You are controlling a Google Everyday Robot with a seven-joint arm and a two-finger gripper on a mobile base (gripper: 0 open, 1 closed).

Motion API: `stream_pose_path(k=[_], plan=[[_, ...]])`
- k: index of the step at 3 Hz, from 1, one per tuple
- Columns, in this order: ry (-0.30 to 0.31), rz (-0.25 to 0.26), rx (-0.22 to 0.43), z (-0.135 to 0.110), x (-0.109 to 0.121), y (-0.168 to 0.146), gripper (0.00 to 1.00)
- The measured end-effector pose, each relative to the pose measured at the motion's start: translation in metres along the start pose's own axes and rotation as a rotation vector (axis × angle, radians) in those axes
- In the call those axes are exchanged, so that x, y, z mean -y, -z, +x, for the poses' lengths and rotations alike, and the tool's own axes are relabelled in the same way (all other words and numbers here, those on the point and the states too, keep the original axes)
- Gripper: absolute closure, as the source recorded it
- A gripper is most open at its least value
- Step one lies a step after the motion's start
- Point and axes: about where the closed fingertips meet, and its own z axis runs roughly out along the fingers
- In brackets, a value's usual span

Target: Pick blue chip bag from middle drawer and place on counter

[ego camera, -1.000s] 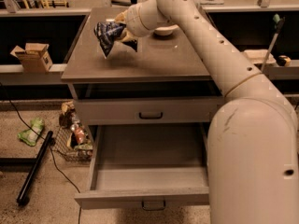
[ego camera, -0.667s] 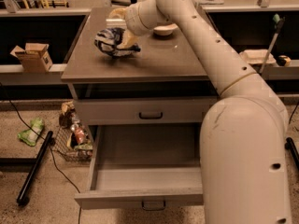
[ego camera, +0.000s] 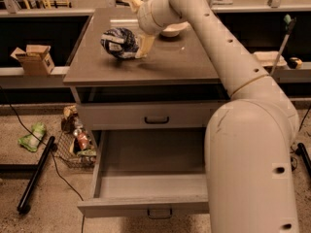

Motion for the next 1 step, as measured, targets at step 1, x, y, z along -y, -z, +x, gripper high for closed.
stream_pose_path(k=[1], plan=[[-0.022, 0.016, -0.054, 0.0229, -0.0009, 0.037, 0.0]])
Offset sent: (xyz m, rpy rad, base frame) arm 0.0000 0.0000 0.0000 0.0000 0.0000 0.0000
